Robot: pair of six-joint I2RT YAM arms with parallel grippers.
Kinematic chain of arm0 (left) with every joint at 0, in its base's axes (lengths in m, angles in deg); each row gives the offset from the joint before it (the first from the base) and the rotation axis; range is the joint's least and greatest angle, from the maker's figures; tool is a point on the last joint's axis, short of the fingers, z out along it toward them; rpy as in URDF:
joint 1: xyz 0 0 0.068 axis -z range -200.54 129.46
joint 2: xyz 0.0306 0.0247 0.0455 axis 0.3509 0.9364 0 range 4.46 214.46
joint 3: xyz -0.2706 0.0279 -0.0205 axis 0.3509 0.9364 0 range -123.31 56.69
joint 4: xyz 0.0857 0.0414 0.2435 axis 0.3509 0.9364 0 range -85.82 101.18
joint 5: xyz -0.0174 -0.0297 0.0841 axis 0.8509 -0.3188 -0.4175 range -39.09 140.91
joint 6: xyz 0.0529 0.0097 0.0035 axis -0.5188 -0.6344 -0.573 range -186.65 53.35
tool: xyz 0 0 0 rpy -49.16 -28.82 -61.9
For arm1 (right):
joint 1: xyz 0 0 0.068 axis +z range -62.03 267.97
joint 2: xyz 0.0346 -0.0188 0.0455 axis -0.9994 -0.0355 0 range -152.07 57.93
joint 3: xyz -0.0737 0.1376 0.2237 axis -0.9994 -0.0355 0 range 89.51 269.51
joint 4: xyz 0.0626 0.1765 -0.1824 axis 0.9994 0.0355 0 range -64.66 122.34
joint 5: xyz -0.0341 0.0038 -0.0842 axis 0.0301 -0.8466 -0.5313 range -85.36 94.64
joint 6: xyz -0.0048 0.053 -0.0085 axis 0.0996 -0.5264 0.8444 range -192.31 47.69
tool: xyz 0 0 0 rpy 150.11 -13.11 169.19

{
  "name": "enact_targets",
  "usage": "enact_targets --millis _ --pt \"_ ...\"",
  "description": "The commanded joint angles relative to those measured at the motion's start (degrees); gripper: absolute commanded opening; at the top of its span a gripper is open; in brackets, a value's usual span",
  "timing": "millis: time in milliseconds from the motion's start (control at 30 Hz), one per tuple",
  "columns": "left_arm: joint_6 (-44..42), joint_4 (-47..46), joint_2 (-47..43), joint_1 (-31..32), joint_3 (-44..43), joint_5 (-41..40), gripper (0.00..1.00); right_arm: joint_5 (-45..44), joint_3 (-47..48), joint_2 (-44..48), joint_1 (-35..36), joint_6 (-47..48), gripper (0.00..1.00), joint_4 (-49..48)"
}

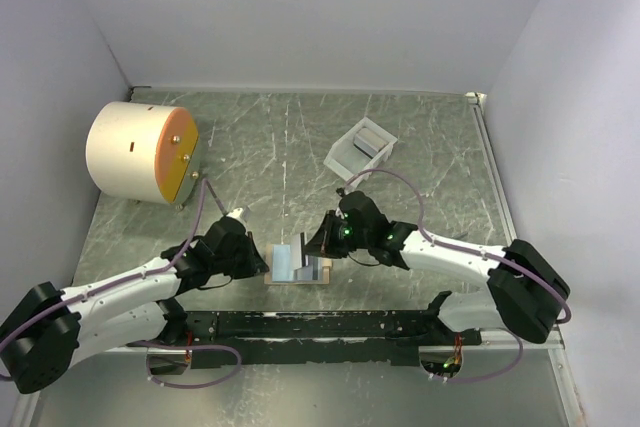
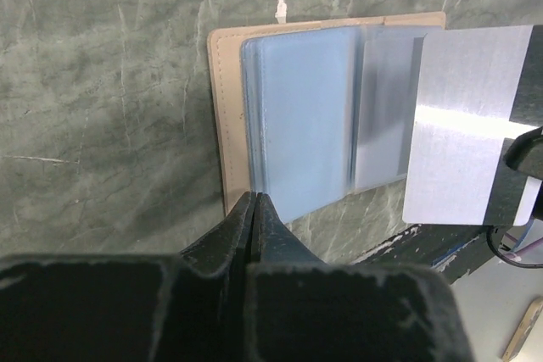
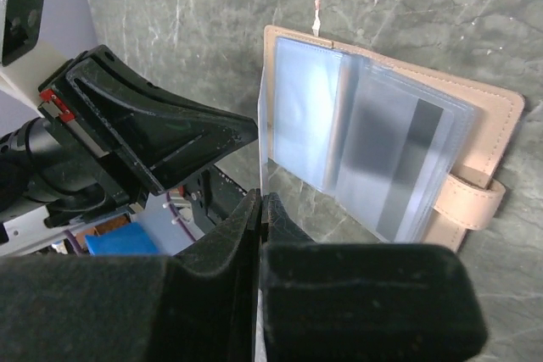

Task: Put the credit cards into the card holder
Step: Insert the credit card into the card holder.

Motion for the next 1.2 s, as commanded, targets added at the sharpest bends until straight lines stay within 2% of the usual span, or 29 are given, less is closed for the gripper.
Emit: enact_targets --millis 0,533,1167 --pt "0.65 -2.87 0.75 0.3 1.05 1.15 0.07 0.69 -0.88 -1.58 0.8 -2.3 0.0 -3.85" --pt "1.21 -6.63 4.08 0.27 3.13 2.92 0.07 -2.21 -2.13 -3.72 1.08 -5.17 0.0 -3.52" --pt "1.39 -5.61 3.14 0.32 2.84 3.24 0.07 -6.0 -6.48 -6.98 1.45 5.33 0.0 -11.31"
